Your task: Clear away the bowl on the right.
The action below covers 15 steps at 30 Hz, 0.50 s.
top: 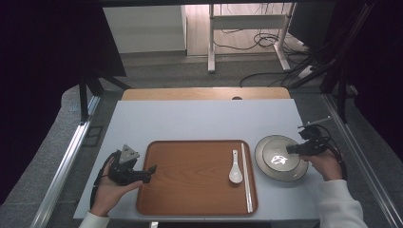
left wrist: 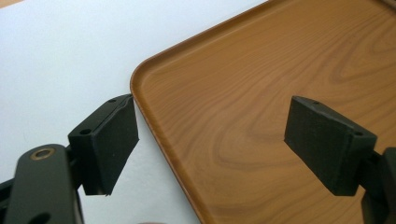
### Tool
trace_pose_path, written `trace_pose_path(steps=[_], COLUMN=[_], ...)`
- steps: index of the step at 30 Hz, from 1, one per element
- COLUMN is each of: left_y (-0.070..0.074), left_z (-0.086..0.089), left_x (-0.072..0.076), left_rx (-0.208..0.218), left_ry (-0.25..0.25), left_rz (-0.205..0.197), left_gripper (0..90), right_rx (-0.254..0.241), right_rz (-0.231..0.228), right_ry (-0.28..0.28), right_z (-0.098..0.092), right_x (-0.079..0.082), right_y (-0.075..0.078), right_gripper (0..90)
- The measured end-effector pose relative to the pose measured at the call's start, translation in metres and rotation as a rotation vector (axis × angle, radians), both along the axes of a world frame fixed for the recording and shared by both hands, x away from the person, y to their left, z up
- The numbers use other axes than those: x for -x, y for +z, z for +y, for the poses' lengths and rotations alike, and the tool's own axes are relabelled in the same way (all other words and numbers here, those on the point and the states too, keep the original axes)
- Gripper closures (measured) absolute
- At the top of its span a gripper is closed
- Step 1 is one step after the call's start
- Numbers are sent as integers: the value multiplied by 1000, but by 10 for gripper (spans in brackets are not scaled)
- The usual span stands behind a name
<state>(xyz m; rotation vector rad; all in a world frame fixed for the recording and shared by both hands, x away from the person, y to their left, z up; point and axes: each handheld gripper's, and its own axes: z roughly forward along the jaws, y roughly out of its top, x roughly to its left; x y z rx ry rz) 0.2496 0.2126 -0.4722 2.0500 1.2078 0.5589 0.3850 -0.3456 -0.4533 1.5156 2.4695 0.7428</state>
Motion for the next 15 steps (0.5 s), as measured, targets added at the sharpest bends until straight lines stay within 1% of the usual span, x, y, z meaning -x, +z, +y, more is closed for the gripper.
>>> trace_pose_path(steps=[3, 6, 15], left_y=[0, 0, 0], left_z=[0, 0, 1], left_x=[0, 0, 0], left_rx=[0, 0, 2], left_ry=[1, 0, 5], left_rz=[-2, 1, -2], left_gripper=[172, 172, 172], right_rx=[-19, -28, -27], right_rz=[-8, -23, -55], right_ry=[9, 18, 47], right_z=[2, 4, 13], right_x=[1, 3, 7], right_y=[4, 8, 18], right_gripper=[821, 820, 818])
